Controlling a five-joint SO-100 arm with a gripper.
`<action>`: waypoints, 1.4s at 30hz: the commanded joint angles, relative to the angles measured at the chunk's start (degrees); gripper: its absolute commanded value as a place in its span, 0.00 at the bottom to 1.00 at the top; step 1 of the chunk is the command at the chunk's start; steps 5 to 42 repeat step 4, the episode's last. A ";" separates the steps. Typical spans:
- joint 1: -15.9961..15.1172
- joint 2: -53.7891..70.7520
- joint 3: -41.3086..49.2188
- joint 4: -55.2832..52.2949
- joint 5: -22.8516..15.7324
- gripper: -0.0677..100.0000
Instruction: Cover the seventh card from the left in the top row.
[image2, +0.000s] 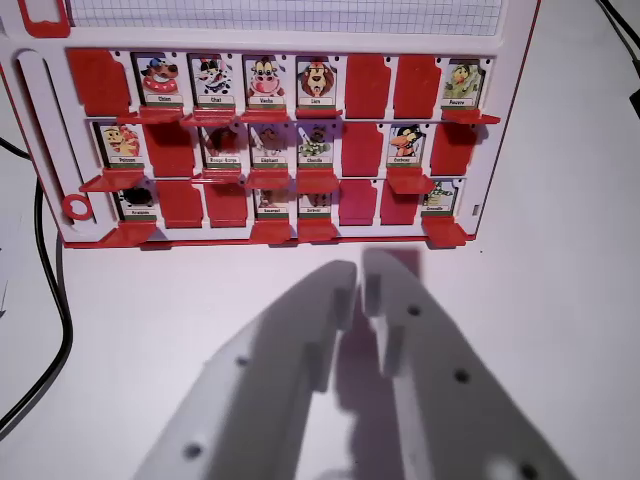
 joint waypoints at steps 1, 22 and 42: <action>-0.18 4.75 -0.18 -0.18 0.26 0.00; 0.00 4.83 0.00 -0.26 0.26 0.00; 0.00 4.83 0.00 -0.26 0.26 0.00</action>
